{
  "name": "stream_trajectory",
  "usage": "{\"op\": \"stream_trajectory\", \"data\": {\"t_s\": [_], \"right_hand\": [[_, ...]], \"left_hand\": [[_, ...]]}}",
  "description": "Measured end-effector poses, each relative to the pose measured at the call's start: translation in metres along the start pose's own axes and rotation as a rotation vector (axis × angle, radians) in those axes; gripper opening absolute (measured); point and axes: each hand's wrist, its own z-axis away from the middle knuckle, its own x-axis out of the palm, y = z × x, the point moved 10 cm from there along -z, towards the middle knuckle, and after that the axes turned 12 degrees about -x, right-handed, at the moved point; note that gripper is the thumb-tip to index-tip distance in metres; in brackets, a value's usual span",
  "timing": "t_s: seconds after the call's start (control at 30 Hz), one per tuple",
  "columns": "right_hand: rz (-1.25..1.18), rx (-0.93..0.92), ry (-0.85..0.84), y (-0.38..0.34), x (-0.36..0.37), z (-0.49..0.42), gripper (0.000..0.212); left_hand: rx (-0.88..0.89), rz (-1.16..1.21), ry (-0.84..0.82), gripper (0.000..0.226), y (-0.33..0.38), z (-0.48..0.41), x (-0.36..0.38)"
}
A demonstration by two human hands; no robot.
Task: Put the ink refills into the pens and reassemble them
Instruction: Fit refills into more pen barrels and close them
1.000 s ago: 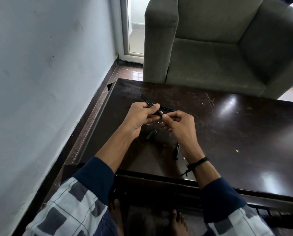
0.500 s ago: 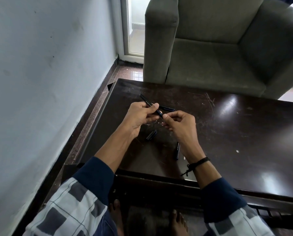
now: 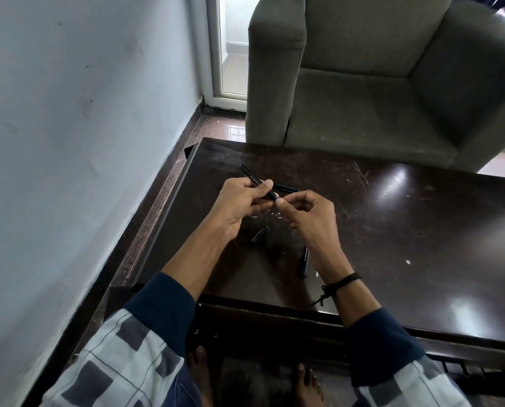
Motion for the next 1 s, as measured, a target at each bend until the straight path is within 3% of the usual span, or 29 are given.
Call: {"op": "stream_trajectory", "data": {"t_s": [0.33,0.57,0.73,1.0], "right_hand": [[0.026,0.008,-0.019,0.0015,0.0003,-0.0008,0.006],[-0.059,0.056,-0.093,0.0011,0.001,-0.0041,0.021],[-0.037,0.044,-0.131,0.0038,0.0021,-0.0049,0.007],[-0.079,0.031,-0.129,0.0005,0.0027,-0.0059,0.02]], "left_hand": [[-0.001,0.001,0.004,0.015,-0.0008,-0.0015,-0.0007],[0.007,0.012,0.012,0.014,0.001,-0.0016,-0.0025],[0.002,-0.002,-0.001,0.016,-0.0027,-0.001,0.0022],[0.017,0.014,0.003,0.017,0.0046,0.0023,-0.0023]]}}
